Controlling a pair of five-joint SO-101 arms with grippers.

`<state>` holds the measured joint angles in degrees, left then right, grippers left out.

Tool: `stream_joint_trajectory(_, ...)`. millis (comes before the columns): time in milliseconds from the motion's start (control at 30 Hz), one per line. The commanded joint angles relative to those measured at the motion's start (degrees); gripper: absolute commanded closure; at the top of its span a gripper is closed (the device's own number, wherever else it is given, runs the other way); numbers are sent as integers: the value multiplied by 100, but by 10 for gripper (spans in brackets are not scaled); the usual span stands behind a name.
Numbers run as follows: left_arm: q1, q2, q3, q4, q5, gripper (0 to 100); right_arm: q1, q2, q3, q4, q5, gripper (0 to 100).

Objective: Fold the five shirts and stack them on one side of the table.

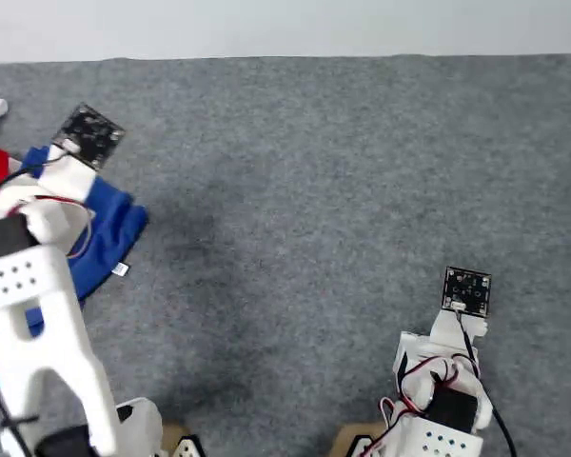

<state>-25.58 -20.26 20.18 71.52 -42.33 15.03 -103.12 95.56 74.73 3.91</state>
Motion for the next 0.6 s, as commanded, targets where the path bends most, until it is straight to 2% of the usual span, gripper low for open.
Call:
stream_joint_trajectory(0,-273,695,-356,-255,79,994,57,-75,88,31,26,990)
stream_joint_trajectory(167,-325,1776,-919,-316,79,985,57,-75,88,31,26,990)
stream_joint_trajectory(367,-343,2884,-1604,-308,88,806,57,-75,88,31,26,990)
stream_joint_trajectory(567,-211,3736,-1895,-281,88,800,57,-75,88,31,26,990)
